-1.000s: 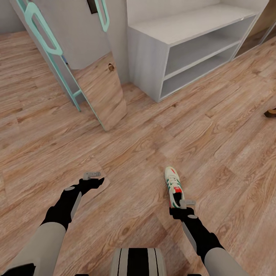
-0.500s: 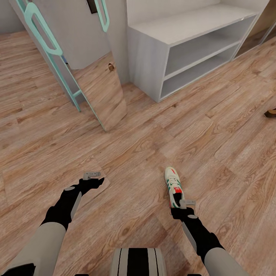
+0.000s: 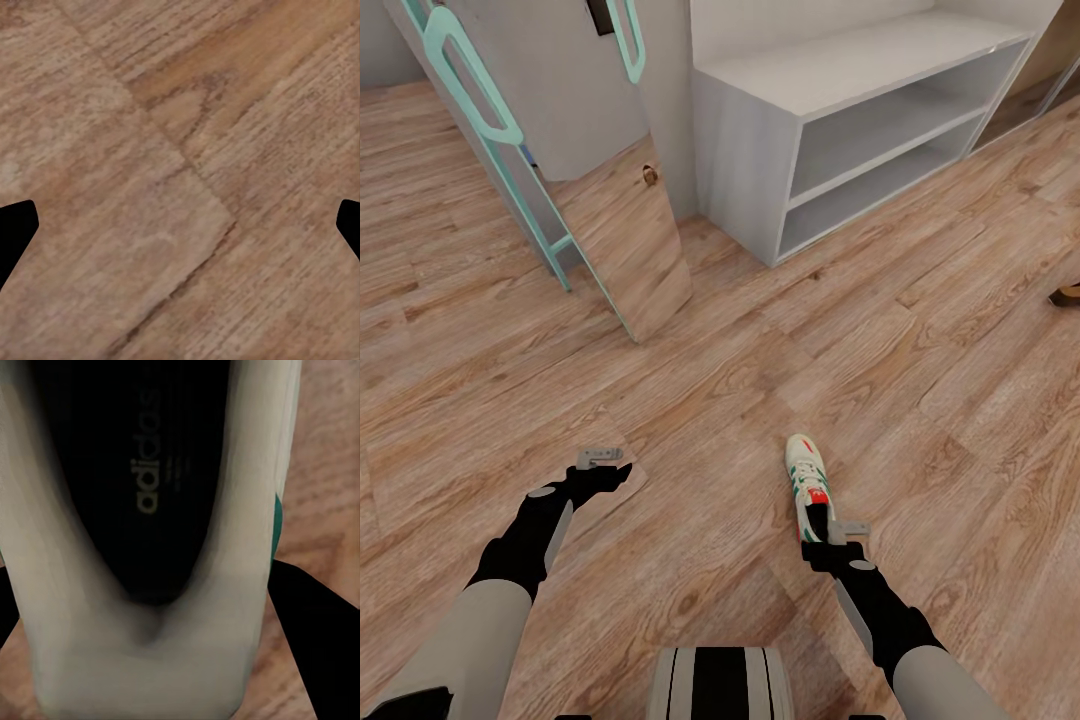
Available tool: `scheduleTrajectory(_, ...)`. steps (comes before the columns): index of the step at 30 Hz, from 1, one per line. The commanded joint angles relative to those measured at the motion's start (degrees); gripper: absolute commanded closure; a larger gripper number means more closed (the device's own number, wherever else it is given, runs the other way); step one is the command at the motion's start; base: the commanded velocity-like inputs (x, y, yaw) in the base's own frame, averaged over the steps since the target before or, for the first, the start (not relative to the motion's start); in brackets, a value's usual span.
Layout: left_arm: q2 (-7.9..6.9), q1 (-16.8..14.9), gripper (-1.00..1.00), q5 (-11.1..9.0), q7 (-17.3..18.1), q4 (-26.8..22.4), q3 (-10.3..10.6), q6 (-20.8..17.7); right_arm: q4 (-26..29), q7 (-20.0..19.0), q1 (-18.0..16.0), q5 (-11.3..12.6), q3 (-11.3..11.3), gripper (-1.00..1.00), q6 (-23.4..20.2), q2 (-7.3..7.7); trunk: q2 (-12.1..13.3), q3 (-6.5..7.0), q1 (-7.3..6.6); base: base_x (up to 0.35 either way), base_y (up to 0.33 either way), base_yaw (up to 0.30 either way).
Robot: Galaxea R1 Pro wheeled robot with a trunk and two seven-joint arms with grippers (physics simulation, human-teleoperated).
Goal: Pick up the two gym shoes and the two sandals from the corridor floor and place them onto the hallstand (shoe rack) in the corridor, making sure they are on the rack and not on the floor. Arrange them so the two gym shoes are next to each other and the two sandals are next to each other.
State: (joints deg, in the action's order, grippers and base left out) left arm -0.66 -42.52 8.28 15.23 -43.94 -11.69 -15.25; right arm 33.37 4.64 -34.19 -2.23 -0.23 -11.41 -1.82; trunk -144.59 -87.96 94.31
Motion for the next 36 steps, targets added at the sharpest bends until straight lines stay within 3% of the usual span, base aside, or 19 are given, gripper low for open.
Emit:
scheduleTrajectory(1, 0.05, 0.0, -1.00, 0.6, 0.5, -0.1, -0.3, -0.2, 0.1, 0.2, 0.0, -0.1, 0.0, 1.00, -0.4, -0.02, 0.0, -0.03, -0.01, 0.000, 0.000, 0.000)
scheduleTrajectory(24, 0.05, 0.0, -1.00, 0.6, 0.5, -0.1, -0.3, -0.3, 0.1, 0.1, 0.0, -0.1, 0.0, 1.00, -0.4, -0.02, 0.0, -0.03, -0.01, 0.000, 0.000, 0.000)
scheduleTrajectory(36, 0.05, 0.0, -1.00, 0.6, 0.5, 0.0, -0.3, -0.4, 0.7, 0.2, 0.0, -0.1, 0.0, 1.00, -0.4, -0.02, 0.1, 2.62, -0.32, 0.000, 0.000, 0.000)
